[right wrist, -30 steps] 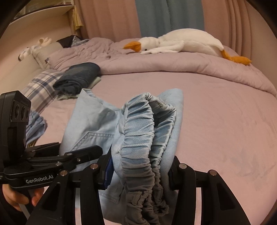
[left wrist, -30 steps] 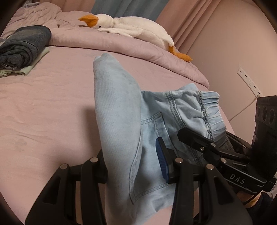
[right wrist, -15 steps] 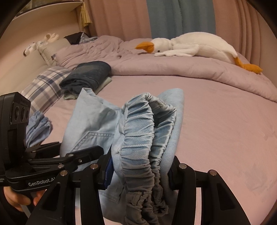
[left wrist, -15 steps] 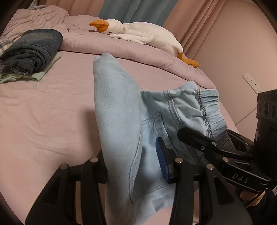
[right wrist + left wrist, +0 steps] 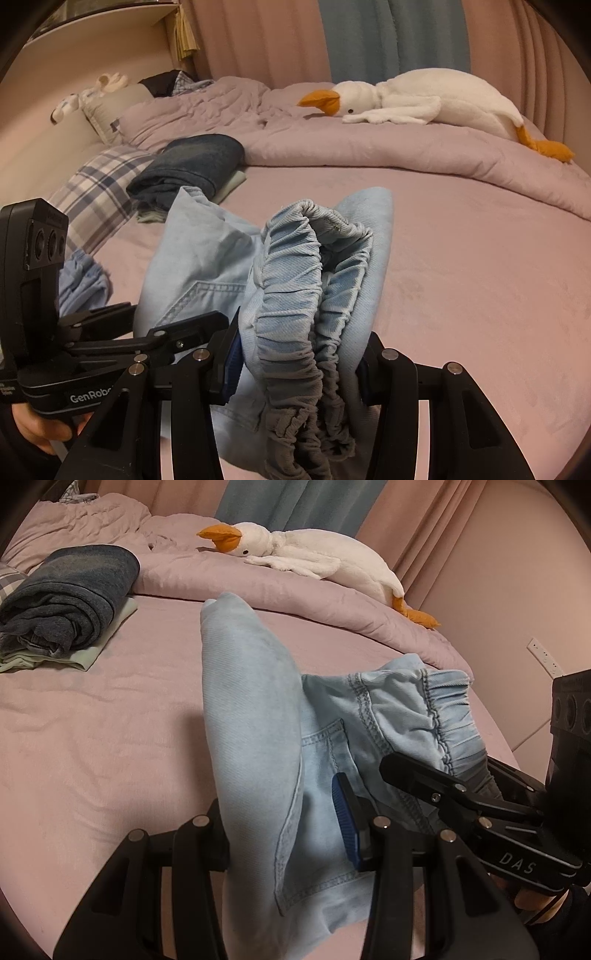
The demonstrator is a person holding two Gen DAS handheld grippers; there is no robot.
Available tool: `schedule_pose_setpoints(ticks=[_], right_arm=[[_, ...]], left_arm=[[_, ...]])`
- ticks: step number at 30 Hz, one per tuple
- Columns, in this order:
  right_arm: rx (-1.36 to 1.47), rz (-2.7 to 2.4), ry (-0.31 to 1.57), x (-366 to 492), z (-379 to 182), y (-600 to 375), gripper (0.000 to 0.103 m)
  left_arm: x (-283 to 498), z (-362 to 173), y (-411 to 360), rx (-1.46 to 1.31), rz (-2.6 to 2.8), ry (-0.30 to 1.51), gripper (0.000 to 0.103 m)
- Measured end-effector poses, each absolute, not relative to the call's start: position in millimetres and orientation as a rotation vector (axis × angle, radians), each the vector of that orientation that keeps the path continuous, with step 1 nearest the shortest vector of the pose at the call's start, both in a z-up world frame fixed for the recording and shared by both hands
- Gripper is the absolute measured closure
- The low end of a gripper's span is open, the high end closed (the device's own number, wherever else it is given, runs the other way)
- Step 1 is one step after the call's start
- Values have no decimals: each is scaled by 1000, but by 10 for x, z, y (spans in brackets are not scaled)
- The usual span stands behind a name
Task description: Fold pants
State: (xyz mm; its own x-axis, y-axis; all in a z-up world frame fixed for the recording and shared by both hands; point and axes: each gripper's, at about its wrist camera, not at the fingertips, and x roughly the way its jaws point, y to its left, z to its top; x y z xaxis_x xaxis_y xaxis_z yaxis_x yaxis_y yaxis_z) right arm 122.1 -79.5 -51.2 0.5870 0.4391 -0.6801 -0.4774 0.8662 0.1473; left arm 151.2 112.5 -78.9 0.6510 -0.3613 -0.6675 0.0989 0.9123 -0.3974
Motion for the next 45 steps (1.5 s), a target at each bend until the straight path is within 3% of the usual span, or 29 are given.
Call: schedule_pose_setpoints(ticks=[38, 45], right_arm=[[77, 438, 894, 1775, -924, -990, 53], [124, 395, 935, 1858, -1050, -1068, 48]], left_arm=[[2104, -1284, 1154, -283, -207, 927, 60], [2124, -1378, 1203, -279, -193, 934, 50]])
